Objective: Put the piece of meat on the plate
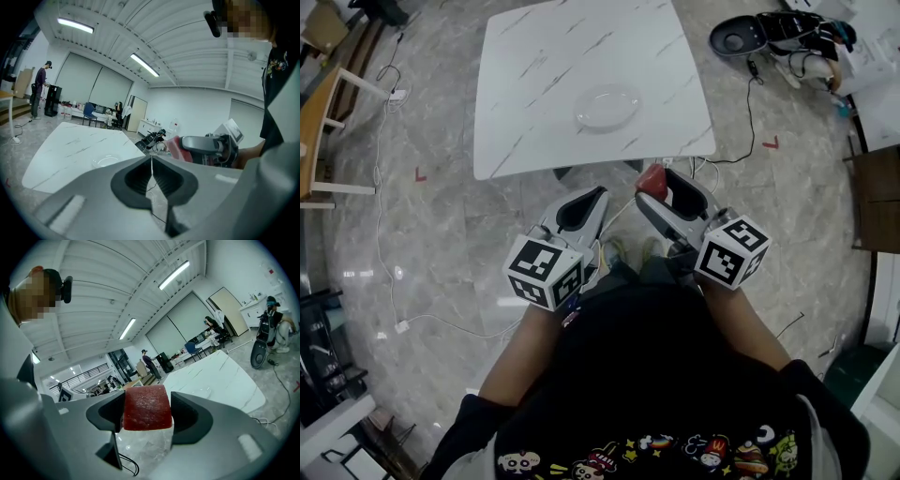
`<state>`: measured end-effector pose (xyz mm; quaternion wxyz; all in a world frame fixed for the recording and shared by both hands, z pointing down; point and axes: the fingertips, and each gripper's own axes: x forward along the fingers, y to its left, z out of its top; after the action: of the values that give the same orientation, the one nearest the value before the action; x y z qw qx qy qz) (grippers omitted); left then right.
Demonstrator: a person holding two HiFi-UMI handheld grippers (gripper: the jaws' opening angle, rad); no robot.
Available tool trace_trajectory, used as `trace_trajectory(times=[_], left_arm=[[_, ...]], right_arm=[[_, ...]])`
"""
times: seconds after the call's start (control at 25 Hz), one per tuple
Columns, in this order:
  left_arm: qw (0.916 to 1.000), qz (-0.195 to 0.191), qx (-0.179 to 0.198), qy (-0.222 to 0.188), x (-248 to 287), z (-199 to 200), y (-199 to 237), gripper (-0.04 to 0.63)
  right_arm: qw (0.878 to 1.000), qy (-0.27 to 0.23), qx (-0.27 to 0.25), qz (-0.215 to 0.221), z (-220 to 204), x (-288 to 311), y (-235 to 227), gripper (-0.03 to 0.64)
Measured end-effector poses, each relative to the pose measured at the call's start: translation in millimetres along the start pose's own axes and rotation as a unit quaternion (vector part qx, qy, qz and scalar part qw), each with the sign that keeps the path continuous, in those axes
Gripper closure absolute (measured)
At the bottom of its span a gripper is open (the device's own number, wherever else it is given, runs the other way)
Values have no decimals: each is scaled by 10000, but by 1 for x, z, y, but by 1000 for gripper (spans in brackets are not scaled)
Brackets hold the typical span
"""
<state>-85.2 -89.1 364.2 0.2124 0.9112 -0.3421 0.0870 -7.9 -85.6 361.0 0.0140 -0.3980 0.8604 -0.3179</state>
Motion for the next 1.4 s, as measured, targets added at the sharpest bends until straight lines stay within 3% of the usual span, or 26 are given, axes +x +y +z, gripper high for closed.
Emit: trace_trajectory(times=[0.68,0.96,1.4], left_arm=[[9997,241,22,-80,5,8,31,595],[9989,442,-31,152,39,5,54,595],[9911,1112,-379,628,102,-31,122,595]], right_arm=[[9999,77,-146,42,13,38,-16,288],[9991,300,-280,-135,19,73,-66,290],[9946,924,-251,-392,2,158,-156,288]])
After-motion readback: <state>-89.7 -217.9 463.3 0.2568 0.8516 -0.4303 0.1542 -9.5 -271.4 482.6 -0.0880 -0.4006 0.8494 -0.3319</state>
